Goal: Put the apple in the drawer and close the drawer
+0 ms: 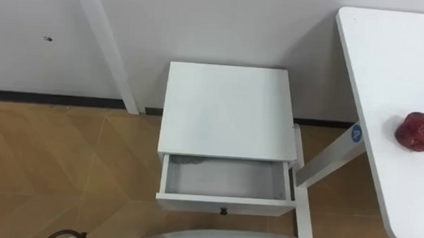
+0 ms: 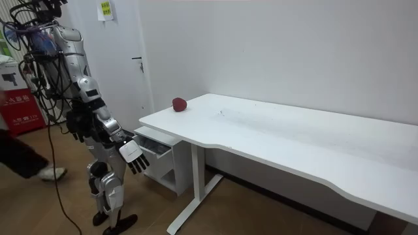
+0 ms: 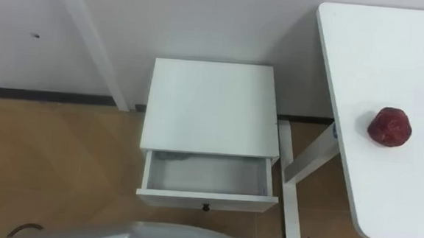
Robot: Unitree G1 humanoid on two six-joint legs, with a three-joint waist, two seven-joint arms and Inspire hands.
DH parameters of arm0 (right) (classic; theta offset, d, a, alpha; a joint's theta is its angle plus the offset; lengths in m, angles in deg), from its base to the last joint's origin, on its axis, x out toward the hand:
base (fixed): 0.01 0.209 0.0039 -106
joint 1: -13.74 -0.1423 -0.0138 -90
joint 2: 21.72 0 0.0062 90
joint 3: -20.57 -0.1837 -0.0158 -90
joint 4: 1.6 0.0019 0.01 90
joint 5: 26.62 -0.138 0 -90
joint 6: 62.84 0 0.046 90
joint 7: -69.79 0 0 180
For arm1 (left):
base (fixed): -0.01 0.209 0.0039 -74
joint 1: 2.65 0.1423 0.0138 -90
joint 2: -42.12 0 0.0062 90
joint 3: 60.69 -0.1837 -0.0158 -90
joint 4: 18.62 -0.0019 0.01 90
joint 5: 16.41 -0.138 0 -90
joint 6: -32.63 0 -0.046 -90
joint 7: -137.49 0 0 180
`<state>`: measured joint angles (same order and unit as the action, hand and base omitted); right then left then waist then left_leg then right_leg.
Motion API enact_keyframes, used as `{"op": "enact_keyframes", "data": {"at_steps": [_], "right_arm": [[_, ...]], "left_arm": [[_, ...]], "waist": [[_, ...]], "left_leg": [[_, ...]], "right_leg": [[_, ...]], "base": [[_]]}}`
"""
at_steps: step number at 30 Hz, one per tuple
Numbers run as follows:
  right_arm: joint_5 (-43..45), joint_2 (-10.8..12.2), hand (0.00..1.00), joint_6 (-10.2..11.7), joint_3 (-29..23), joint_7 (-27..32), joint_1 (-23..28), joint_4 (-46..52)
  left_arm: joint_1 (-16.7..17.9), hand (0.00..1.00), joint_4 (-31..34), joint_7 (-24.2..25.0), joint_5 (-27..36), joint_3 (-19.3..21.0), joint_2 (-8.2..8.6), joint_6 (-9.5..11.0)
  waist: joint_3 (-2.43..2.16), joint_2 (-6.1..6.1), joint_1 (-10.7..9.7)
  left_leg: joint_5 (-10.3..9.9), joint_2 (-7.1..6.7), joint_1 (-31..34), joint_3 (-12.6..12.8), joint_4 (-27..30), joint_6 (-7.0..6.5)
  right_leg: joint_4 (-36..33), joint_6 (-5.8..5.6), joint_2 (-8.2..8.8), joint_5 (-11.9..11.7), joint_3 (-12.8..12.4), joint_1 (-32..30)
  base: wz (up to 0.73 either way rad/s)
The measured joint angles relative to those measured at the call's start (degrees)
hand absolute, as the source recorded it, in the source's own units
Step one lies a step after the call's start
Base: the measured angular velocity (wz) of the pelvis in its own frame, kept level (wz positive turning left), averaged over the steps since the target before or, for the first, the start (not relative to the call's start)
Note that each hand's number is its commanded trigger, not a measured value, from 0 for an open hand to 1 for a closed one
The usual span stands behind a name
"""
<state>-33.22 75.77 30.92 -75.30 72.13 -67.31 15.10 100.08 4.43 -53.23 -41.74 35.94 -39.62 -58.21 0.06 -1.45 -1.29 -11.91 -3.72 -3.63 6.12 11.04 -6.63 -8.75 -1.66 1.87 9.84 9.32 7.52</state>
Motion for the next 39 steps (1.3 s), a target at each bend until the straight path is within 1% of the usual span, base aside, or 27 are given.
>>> {"op": "enact_keyframes", "data": {"at_steps": [3, 5, 7, 12, 14, 15, 16, 18, 19, 21, 22, 23, 25, 26, 27, 28, 31, 34, 36, 38, 39], "right_arm": [[-0.1, 0.0, 0.0, 0.0, 0.0, 0.0, 0.0, 0.0], [-0.5, 0.0, 0.0, 0.0, 0.0, 0.0, 0.0, 0.0], [-2.1, 0.0, 0.0, 0.1, 0.1, 0.0, 0.0, 0.0], [-11.4, 0.3, 0.0, 0.1, -0.1, 0.1, 0.5, -0.5], [-16.6, 0.3, 0.0, 0.1, -1.3, 0.1, 0.8, -0.5], [-19.9, 0.3, 0.0, 0.1, -2.9, 0.0, 1.2, -0.5], [-21.4, 0.3, 0.0, 0.0, -3.9, 0.1, 1.4, -0.5], [-27.8, 0.3, 0.0, -0.1, -8.3, 0.7, 2.2, -0.5], [-29.4, 0.3, 0.0, -0.1, -9.4, 0.8, 2.4, -0.5], [-36.4, 0.3, 0.0, -0.2, -15.1, 2.0, 2.9, -0.4], [-40.5, 0.3, 0.0, -0.2, -17.8, 2.6, 3.0, -0.4], [-42.9, 0.3, 0.0, -0.2, -19.0, 3.0, 3.1, -0.4], [-51.8, 0.3, 0.0, -0.2, -23.8, 4.7, 3.0, -0.3], [-53.5, 0.3, 0.0, -0.2, -25.0, 5.1, 2.9, -0.1], [-56.9, 0.3, 0.0, -0.1, -26.1, 5.9, 3.0, 0.5], [-58.5, 0.3, 0.0, -0.1, -26.9, 6.3, 2.8, 0.7], [-65.4, 0.2, 0.0, 0.0, -31.4, 9.5, 2.3, 3.6], [-69.3, 0.0, 0.0, 0.3, -34.1, 11.4, 1.7, 4.4], [-72.1, -0.2, 0.0, 0.5, -36.2, 14.2, 0.7, 6.4], [-72.7, -0.5, 0.0, 0.7, -36.7, 16.0, 0.3, 8.5], [-72.7, -0.7, 0.0, 1.3, -37.3, 16.9, -0.2, 10.0]], "left_arm": [[0.0, 0.0, -0.1, 0.0, 0.0, 0.0, 0.07, 0.0], [0.0, 0.0, -0.1, 0.0, 0.0, 0.0, 0.1, 0.0], [-0.1, 0.0, -0.1, 0.0, 0.0, 0.0, 0.09, 0.0], [-0.4, 0.0, -0.6, 0.0, 0.8, 0.3, 0.1, 0.1], [-0.4, 0.0, -0.6, -0.1, 0.9, 0.7, 0.11, 0.2], [-0.1, 0.0, -0.6, -0.1, 0.9, 1.8, 0.16, 0.4], [0.0, 0.0, -0.6, -0.1, 0.9, 2.3, 0.15, 0.5], [0.6, 0.0, -0.4, -0.2, 1.0, 4.7, 0.16, 0.8], [0.7, 0.0, -0.4, -0.3, 1.0, 5.2, 0.15, 0.8], [1.1, 0.0, -0.5, -0.5, 0.9, 7.1, 0.06, 0.9], [1.3, 0.0, -0.5, -1.0, 1.0, 8.5, 0.01, 1.1], [1.3, 0.0, -0.5, -1.4, 1.0, 9.1, -0.03, 1.2], [1.3, 0.0, -0.8, -2.6, 2.8, 9.2, -0.22, 1.3], [1.4, 0.0, -1.0, -2.7, 3.5, 9.2, -0.28, 1.3], [1.4, 0.0, -1.2, -2.6, 3.9, 9.3, -0.39, 1.3], [1.5, 0.0, -1.2, -2.6, 3.9, 9.3, -0.44, 1.3], [1.5, 0.0, -1.1, -2.4, 4.2, 9.3, -0.86, 1.3], [1.4, 0.0, -0.9, -2.4, 4.4, 9.3, -1.37, 1.3], [2.3, 0.0, 1.2, -2.4, 4.4, 9.3, -1.73, 1.2], [2.5, 0.0, 2.3, -2.5, 4.4, 9.3, -2.15, 1.2], [2.6, 0.0, 2.7, -2.5, 4.4, 9.3, -2.46, 1.2]], "waist": [[0.02, -0.01, 0.0], [0.02, 0.0, 0.1], [0.06, 0.0, 0.0], [0.11, -0.16, -0.1], [0.12, -0.23, -0.2], [0.1, -0.28, -0.3], [0.09, -0.3, -0.5], [0.09, -0.34, -1.4], [0.08, -0.33, -1.6], [0.08, -0.36, -3.1], [0.09, -0.47, -3.4], [0.1, -0.56, -3.5], [0.05, -0.89, -3.7], [0.05, -0.91, -3.8], [0.0, -1.05, -4.3], [0.01, -1.12, -4.6], [-0.03, -1.21, -5.3], [-0.15, -1.37, -6.0], [-0.18, -1.52, -6.3], [-0.18, -1.53, -6.4], [-0.18, -1.52, -6.3]], "left_leg": [[0.0, 0.0, 0.0, 0.0, -0.1, 0.0], [0.0, 0.0, 0.0, 0.1, -0.2, 0.0], [0.0, 0.01, 0.0, 0.1, -0.3, 0.0], [0.0, 0.04, 0.0, 0.2, -0.5, 0.0], [0.0, 0.03, 0.0, 0.2, -0.7, 0.0], [0.0, 0.03, -0.1, 0.2, -0.8, 0.0], [0.0, 0.04, -0.1, 0.2, -0.8, 0.0], [0.0, 0.03, -0.1, 0.1, -0.6, 0.0], [0.0, 0.03, -0.1, 0.1, -0.6, 0.0], [0.0, 0.03, -0.1, 0.2, -0.6, 0.0], [0.0, 0.02, -0.2, 0.3, -0.6, 0.0], [0.0, 0.03, -0.2, 0.3, -0.6, 0.0], [0.0, 0.1, -0.7, 1.3, -1.2, 0.06], [-0.1, 0.1, -0.8, 1.4, -1.3, 0.09], [-0.1, 0.1, -1.0, 1.5, -1.3, 0.1], [-0.1, 0.09, -0.9, 1.5, -1.3, 0.1], [-0.1, 0.16, -0.7, 1.7, -1.3, 0.08], [0.0, 0.18, 0.2, 1.8, -1.1, -0.01], [0.1, 0.19, 0.4, 1.9, -1.2, -0.08], [0.1, 0.24, 0.5, 2.1, -1.3, -0.15], [0.2, 0.24, 0.3, 2.4, -1.1, -0.19]], "right_leg": [[0.0, 0.0, -0.03, 0.0, -0.1, 0.0], [0.0, 0.0, -0.11, 0.0, -1.1, -0.1], [0.0, 0.0, -0.15, 0.0, -1.3, -0.2], [0.0, 0.0, -0.18, 0.0, -1.4, -0.3], [0.0, 0.0, -0.17, 0.0, -1.4, -0.5], [0.0, 0.0, -0.18, 0.0, -1.5, -0.5], [0.0, 0.0, -0.19, 0.0, -1.4, -0.5], [0.0, 0.0, -0.21, 0.0, -1.5, -0.5], [0.0, 0.0, -0.23, 0.0, -1.5, -0.5], [-0.1, 0.04, -0.23, 0.0, -1.5, -0.5], [-0.1, 0.12, -0.23, 0.1, -1.5, -0.5], [-0.1, 0.15, -0.24, 0.1, -1.5, -0.5], [-0.1, 0.3, -0.31, 0.2, -2.6, -0.5], [-0.1, 0.3, -0.33, 0.2, -2.9, -0.3], [-0.2, 0.32, -0.36, 0.2, -3.3, -0.3], [-0.2, 0.32, -0.36, 0.2, -3.3, -0.3], [-1.3, 0.32, -0.41, 0.2, -3.9, -1.3], [-2.1, 0.32, -0.41, 0.2, -4.1, -2.6], [-2.5, 0.32, -0.43, 0.2, -4.3, -3.0], [-3.2, 0.32, -0.43, 0.2, -4.4, -3.6], [-3.1, 0.32, -0.43, 0.2, -4.5, -3.5]], "base": [[0.0], [-0.02], [0.0], [0.0], [0.0], [0.0], [0.0], [0.0], [0.0], [-0.02], [-0.04], [-0.1], [-0.21], [-0.21], [-0.08], [-0.07], [-0.06], [0.0], [0.0], [-0.06], [-0.09]]}}
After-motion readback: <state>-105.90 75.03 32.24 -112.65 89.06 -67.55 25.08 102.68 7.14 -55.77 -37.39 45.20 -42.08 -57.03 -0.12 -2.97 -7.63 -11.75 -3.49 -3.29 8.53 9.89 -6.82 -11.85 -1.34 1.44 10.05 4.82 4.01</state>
